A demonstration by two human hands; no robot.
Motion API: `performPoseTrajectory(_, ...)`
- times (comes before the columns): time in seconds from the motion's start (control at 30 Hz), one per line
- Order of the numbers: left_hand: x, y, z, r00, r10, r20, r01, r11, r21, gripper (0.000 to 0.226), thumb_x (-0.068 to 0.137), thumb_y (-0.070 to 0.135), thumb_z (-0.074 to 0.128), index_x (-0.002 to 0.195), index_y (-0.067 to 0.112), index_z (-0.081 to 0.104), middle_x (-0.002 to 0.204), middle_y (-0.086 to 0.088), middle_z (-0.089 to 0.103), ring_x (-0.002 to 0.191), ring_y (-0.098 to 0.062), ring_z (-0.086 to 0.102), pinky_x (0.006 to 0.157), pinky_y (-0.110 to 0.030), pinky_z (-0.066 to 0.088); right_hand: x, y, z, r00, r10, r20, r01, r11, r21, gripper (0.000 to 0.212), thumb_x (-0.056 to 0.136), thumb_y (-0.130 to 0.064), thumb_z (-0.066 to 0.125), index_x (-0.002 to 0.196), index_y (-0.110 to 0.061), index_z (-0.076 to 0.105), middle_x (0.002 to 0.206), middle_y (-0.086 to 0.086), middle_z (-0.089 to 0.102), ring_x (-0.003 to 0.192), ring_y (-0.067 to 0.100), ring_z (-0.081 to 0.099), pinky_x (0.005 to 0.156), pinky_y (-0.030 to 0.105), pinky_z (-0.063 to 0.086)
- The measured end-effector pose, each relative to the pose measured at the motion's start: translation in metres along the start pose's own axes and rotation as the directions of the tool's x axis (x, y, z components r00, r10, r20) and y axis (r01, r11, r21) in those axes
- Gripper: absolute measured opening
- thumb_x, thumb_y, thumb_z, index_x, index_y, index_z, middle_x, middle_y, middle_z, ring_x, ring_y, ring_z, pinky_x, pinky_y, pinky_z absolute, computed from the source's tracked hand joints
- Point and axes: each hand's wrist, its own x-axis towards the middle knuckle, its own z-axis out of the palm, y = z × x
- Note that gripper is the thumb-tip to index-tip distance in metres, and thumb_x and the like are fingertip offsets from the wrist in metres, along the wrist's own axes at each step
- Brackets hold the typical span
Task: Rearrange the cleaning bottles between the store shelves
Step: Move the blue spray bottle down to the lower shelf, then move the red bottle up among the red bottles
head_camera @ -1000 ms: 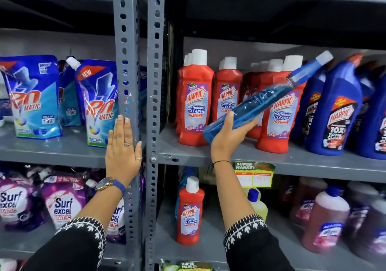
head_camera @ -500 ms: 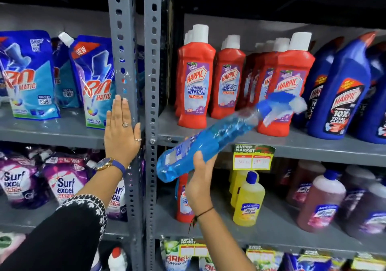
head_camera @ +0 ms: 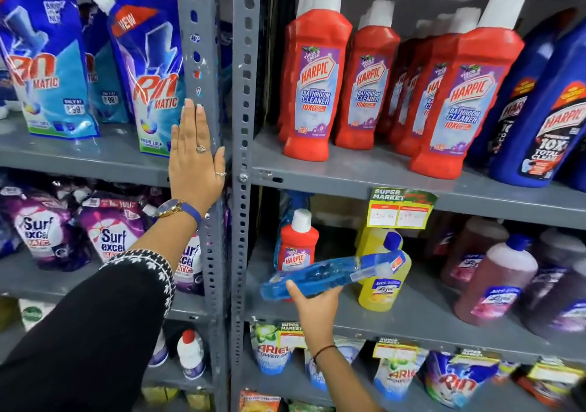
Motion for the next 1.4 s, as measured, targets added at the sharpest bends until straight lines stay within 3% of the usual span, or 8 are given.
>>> performPoseTrajectory(0.13, 0.000, 0.000, 0.001, 1.000, 0.012, -0.017, -0.012, 1.000, 0.001, 0.066, 0.094, 0.019, 0.043, 0.148, 0.000, 0.012, 0.154, -0.022, 0.013, 0.143, -0.028, 0.010, 0.117, -0.030, -0.002, 0.018, 0.014, -0.020, 0.992, 0.018, -0.128, -0.034, 0.992, -0.120, 0.087, 0.054, -0.032, 0.090, 0.114, -0.057, 0.032, 0.116, -0.019, 0.054, 0.103, -0.008, 0.057, 0.084, 0.007, 0.044)
performPoseTrajectory(0.33, 0.000, -0.001, 0.002, 1.000, 0.007, -0.025, -0.007, 1.000, 0.012, 0.064, 0.094, 0.020, 0.042, 0.148, -0.001, 0.013, 0.153, -0.023, 0.015, 0.143, -0.029, 0.012, 0.116, -0.029, -0.002, 0.052, 0.033, -0.034, 0.958, 0.015, -0.288, -0.136, 0.904, -0.405, 0.104, 0.055, -0.035, 0.090, 0.136, -0.016, 0.028, 0.134, 0.011, 0.043, 0.118, 0.021, 0.048, 0.096, 0.040, 0.044)
performPoseTrajectory(0.47, 0.000, -0.002, 0.003, 0.999, 0.012, -0.038, -0.012, 1.000, 0.014, 0.064, 0.094, 0.020, 0.041, 0.148, -0.001, 0.013, 0.153, -0.023, 0.016, 0.143, -0.029, 0.013, 0.116, -0.029, -0.002, 0.075, 0.043, -0.029, 0.954, 0.078, -0.289, -0.235, 0.795, -0.559, 0.110, 0.056, -0.027, 0.091, 0.140, -0.012, 0.022, 0.135, 0.023, 0.036, 0.119, 0.044, 0.045, 0.091, 0.052, 0.046)
performPoseTrajectory(0.9, 0.000, -0.002, 0.004, 0.999, 0.004, -0.049, -0.003, 1.000, 0.019, 0.064, 0.094, 0.020, 0.042, 0.148, 0.000, 0.013, 0.153, -0.022, 0.016, 0.143, -0.027, 0.012, 0.117, -0.030, 0.000, 0.079, 0.055, -0.021, 0.900, 0.156, -0.407, -0.341, 0.832, -0.437, 0.111, 0.057, -0.019, 0.090, 0.142, -0.005, 0.019, 0.141, 0.026, 0.030, 0.128, 0.045, 0.032, 0.102, 0.056, 0.035)
performPoseTrajectory(1.03, 0.000, -0.001, 0.003, 0.999, -0.003, -0.049, 0.004, 1.000, 0.027, 0.065, 0.093, 0.019, 0.043, 0.147, -0.001, 0.015, 0.153, -0.022, 0.017, 0.143, -0.027, 0.012, 0.116, -0.029, -0.001, 0.049, 0.046, -0.006, 0.824, 0.034, -0.566, -0.326, 0.845, -0.424, 0.077, 0.067, -0.006, 0.077, 0.132, -0.003, 0.036, 0.128, 0.023, 0.042, 0.117, 0.044, 0.044, 0.091, 0.056, 0.041)
performPoseTrajectory(1.1, 0.000, 0.000, 0.003, 0.999, -0.003, -0.051, 0.005, 1.000, 0.028, 0.065, 0.093, 0.019, 0.044, 0.147, -0.001, 0.015, 0.153, -0.022, 0.017, 0.143, -0.026, 0.012, 0.116, -0.029, -0.002, 0.031, 0.045, 0.009, 0.888, -0.062, -0.455, -0.184, 0.860, -0.476, 0.063, 0.071, -0.004, 0.071, 0.126, -0.003, 0.041, 0.121, 0.020, 0.048, 0.112, 0.037, 0.049, 0.090, 0.047, 0.044)
performPoseTrajectory(1.2, 0.000, 0.000, 0.003, 0.999, -0.005, -0.046, 0.006, 1.000, 0.025, 0.064, 0.093, 0.019, 0.044, 0.147, -0.002, 0.015, 0.153, -0.023, 0.018, 0.142, -0.027, 0.013, 0.116, -0.028, -0.002, 0.027, 0.040, 0.034, 0.967, 0.027, -0.254, -0.126, 0.915, -0.383, 0.078, 0.071, -0.011, 0.079, 0.134, -0.003, 0.034, 0.129, 0.017, 0.043, 0.110, 0.016, 0.044, 0.091, 0.014, 0.035)
performPoseTrajectory(1.4, 0.000, -0.001, 0.003, 0.999, -0.005, -0.049, 0.007, 1.000, 0.029, 0.064, 0.094, 0.019, 0.043, 0.147, -0.002, 0.015, 0.153, -0.023, 0.018, 0.142, -0.027, 0.013, 0.116, -0.029, -0.002, 0.049, 0.037, 0.063, 0.957, 0.199, -0.213, -0.275, 0.856, -0.437, 0.115, 0.057, -0.034, 0.089, 0.143, -0.008, 0.018, 0.138, 0.021, 0.036, 0.128, 0.037, 0.037, 0.102, 0.051, 0.039)
